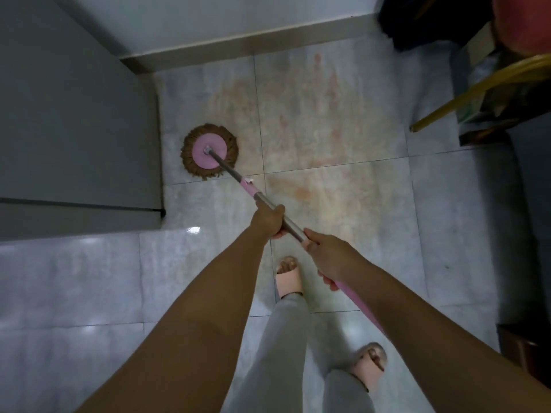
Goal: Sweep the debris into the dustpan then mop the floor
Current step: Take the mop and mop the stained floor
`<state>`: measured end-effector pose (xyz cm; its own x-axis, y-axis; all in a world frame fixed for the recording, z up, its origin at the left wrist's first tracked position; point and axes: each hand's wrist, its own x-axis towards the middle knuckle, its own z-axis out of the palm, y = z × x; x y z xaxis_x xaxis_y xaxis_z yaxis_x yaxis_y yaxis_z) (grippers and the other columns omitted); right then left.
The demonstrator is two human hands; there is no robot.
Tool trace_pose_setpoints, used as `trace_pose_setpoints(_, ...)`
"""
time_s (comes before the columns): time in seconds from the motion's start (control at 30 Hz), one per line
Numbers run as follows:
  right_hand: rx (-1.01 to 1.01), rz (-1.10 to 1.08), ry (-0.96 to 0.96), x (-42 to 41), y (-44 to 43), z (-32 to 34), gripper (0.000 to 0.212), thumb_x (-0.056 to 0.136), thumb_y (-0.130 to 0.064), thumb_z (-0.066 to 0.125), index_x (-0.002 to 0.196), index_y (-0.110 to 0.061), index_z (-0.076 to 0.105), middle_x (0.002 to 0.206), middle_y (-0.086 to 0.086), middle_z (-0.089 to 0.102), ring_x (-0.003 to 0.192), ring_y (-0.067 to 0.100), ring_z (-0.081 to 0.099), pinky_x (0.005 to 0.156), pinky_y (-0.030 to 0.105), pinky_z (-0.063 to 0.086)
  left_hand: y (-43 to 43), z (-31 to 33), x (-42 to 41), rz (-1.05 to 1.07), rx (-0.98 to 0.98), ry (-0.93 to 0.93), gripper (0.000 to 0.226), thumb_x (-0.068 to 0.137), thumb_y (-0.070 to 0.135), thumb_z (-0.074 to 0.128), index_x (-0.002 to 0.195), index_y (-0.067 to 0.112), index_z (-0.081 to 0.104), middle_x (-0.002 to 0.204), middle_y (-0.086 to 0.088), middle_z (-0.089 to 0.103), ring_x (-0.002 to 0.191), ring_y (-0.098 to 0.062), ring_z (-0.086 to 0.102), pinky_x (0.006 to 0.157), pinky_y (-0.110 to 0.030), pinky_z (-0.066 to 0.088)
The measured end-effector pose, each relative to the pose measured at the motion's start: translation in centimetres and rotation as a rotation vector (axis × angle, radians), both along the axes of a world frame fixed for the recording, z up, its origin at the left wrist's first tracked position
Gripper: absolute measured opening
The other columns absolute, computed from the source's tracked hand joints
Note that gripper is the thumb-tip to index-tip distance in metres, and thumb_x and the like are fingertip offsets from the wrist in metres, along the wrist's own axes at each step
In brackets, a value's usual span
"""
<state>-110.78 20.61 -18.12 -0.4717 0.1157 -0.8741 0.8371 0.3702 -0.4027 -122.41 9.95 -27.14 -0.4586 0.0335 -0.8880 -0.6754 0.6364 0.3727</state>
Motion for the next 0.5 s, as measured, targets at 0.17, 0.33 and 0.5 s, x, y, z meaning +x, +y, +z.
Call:
trace_pose_setpoints(0.17,0.011,-0.067,-0.030,10.5,2.2,3.3,0.033,0.101,-0.041,0.034,0.130,-0.035,0.047,0.068,-0.001,0.054,0.056,0.018,0.053,0.047,0.023,0.045,3.2,2.4,10.0,-0.095,-0.002,-0.023,0.032,0.099,0.030,0.046,0.121,0.009,0.037,0.075,-0.010,0.056,0.050,-0.017,0.056,0.031,-0.016,0.041)
trace_pose_setpoints(0.33,0.031,-0.201,-0.104,21.0,4.7,7.9,0.040,0.101,-0.043,0.038,0.141,-0.041,0.042,0.067,0.000,0.053,0.052,0.017,0.051,0.042,0.020,0.039,6.3,5.1,20.9,-0.124,0.037,-0.075,0.059,0.097,0.029,0.049,0.145,0.010,0.019,0.078,-0.005,0.057,0.055,-0.015,0.058,0.031,-0.015,0.043)
trace_pose_setpoints(0.5,0.052,-0.141,-0.102,26.4,6.0,10.2,0.042,0.103,-0.042,0.034,0.145,-0.038,0.038,0.066,-0.006,0.046,0.052,0.011,0.046,0.043,0.017,0.036,7.6,6.2,27.4,-0.113,0.088,-0.083,0.063,0.094,0.029,0.049,0.146,0.013,0.018,0.077,-0.009,0.064,0.051,-0.020,0.063,0.042,-0.024,0.054)
